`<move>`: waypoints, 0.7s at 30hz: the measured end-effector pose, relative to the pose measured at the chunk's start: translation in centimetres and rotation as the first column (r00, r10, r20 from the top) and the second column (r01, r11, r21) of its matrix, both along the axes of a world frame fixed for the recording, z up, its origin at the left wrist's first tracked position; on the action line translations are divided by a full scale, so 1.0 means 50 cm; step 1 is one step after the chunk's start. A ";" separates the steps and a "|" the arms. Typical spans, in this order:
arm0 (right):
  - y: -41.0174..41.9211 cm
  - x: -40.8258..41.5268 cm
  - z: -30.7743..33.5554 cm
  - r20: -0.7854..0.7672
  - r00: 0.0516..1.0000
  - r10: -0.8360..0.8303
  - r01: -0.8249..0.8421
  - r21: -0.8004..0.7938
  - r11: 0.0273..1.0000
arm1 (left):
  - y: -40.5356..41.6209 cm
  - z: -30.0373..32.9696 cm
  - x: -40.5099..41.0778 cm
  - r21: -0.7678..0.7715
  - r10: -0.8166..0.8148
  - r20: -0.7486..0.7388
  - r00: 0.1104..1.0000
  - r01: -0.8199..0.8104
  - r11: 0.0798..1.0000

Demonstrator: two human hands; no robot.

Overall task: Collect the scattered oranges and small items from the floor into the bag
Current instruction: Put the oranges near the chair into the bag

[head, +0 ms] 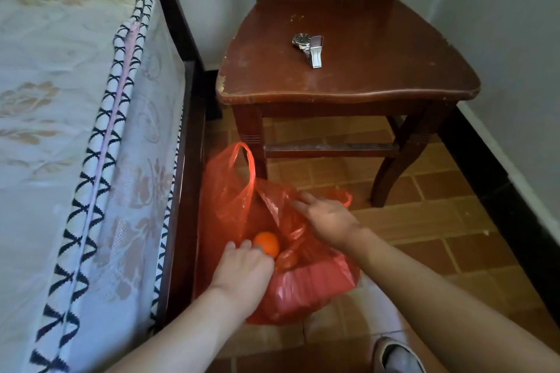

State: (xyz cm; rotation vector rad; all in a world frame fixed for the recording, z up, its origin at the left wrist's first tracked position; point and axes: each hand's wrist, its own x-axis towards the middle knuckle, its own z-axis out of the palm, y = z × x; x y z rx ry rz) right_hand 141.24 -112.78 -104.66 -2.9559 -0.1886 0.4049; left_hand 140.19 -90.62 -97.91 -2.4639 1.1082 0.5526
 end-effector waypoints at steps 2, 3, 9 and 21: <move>-0.017 -0.016 -0.016 -0.045 0.997 -0.063 0.063 -0.006 0.998 | -0.008 -0.001 -0.008 0.000 -0.025 -0.003 1.000 0.025 1.000; -0.024 -0.024 -0.026 -0.062 0.995 -0.078 0.077 -0.014 0.997 | -0.010 -0.003 -0.012 0.003 -0.040 -0.004 0.999 0.040 0.999; -0.014 -0.062 -0.035 -0.018 0.988 -0.155 0.156 0.163 0.974 | -0.021 0.004 -0.023 -0.063 -0.116 0.055 0.992 0.119 0.991; 0.008 0.019 -0.069 -0.005 0.955 0.297 -0.296 -0.111 0.949 | -0.021 0.034 -0.004 -0.068 -0.147 0.027 0.989 0.149 0.987</move>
